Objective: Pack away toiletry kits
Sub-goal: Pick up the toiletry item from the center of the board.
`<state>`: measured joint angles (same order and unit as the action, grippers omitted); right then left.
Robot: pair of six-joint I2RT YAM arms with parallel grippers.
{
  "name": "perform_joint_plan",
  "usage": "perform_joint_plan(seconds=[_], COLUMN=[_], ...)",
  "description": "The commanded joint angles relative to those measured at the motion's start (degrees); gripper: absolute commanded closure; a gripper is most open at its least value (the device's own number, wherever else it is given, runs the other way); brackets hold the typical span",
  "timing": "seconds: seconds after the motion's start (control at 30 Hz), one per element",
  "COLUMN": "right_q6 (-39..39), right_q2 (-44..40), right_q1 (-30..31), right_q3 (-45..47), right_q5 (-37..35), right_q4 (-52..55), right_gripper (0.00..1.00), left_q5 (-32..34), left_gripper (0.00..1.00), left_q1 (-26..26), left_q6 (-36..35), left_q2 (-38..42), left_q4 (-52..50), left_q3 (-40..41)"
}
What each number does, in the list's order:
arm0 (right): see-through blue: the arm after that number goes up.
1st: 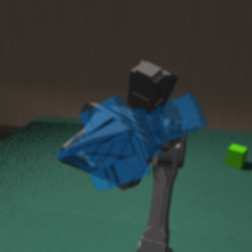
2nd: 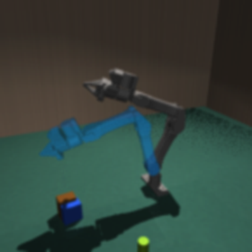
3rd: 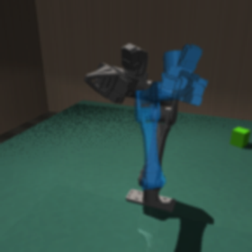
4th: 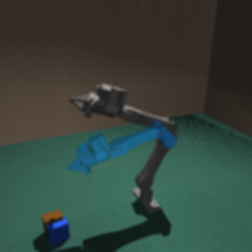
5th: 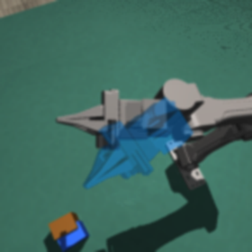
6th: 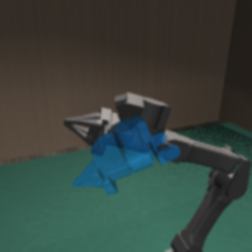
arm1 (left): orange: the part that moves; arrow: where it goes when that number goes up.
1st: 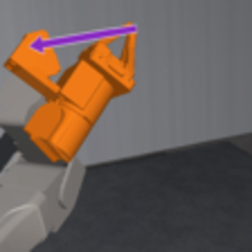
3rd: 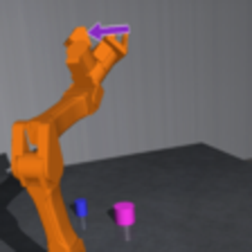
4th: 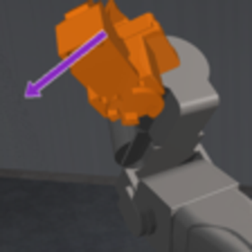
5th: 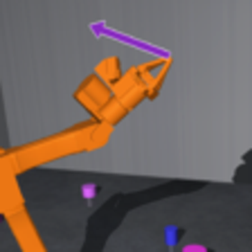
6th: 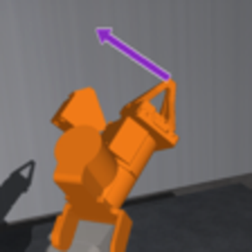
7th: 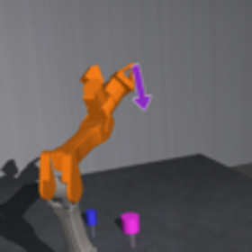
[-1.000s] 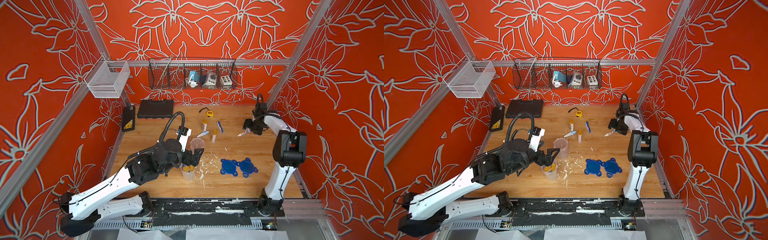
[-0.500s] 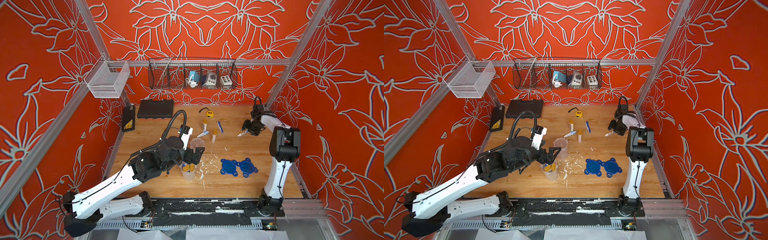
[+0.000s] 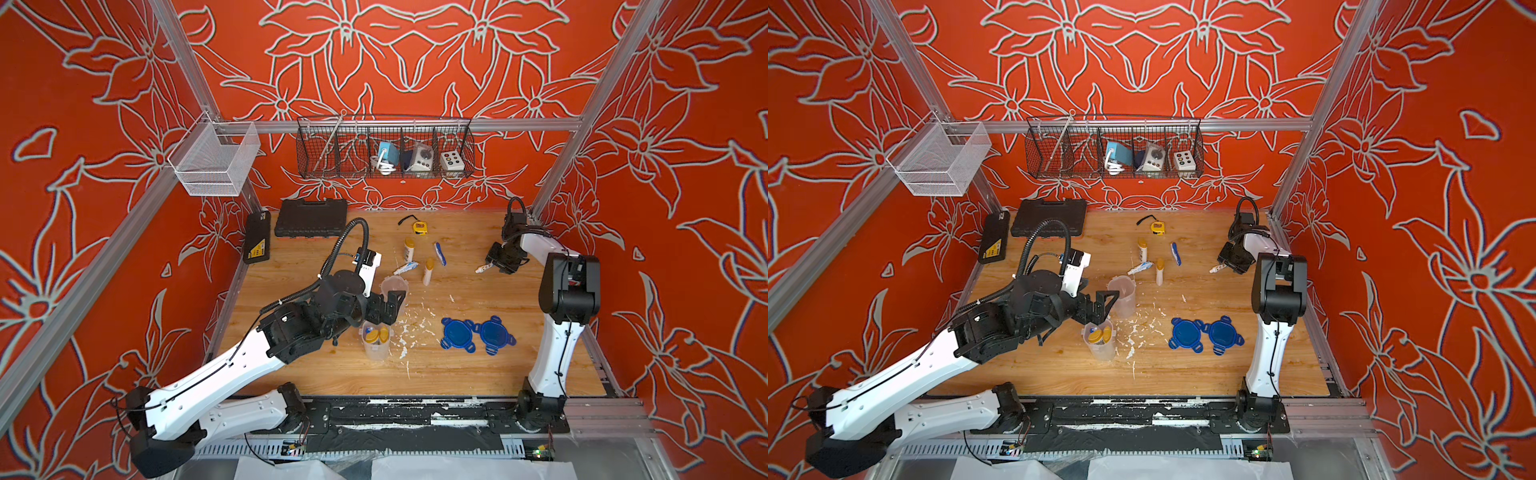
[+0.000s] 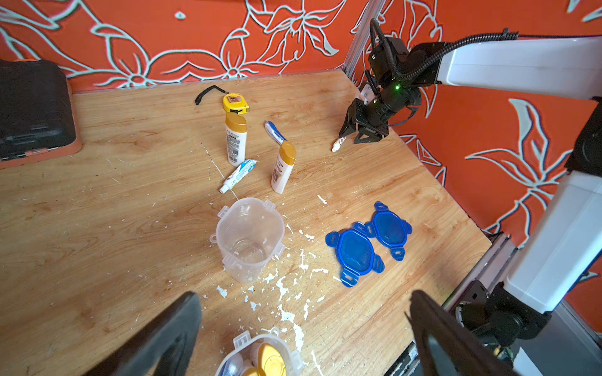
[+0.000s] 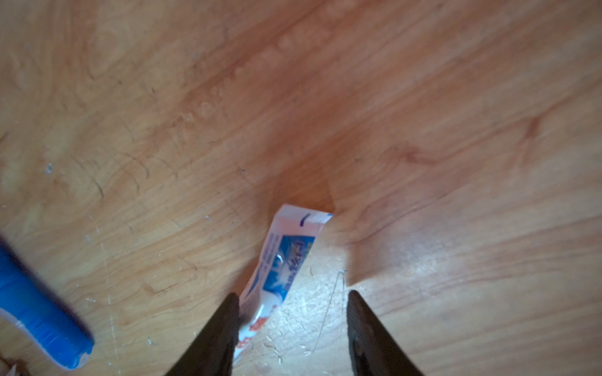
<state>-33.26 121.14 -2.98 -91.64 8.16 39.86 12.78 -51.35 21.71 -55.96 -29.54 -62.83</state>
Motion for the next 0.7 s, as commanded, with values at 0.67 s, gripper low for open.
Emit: perform_joint_plan(seconds=[0.67], right_q6=[-3.39], right_q2=[-8.83], right_q1=[0.08], right_q3=[11.56], right_q5=[7.06], right_q4=[-4.75], right_gripper=[0.91], left_q5=[-10.09], left_gripper=[0.02], left_q1=[0.54], left_q6=[-6.76], left_q2=[2.77], left_q4=[-0.97], left_q3=[-0.03])
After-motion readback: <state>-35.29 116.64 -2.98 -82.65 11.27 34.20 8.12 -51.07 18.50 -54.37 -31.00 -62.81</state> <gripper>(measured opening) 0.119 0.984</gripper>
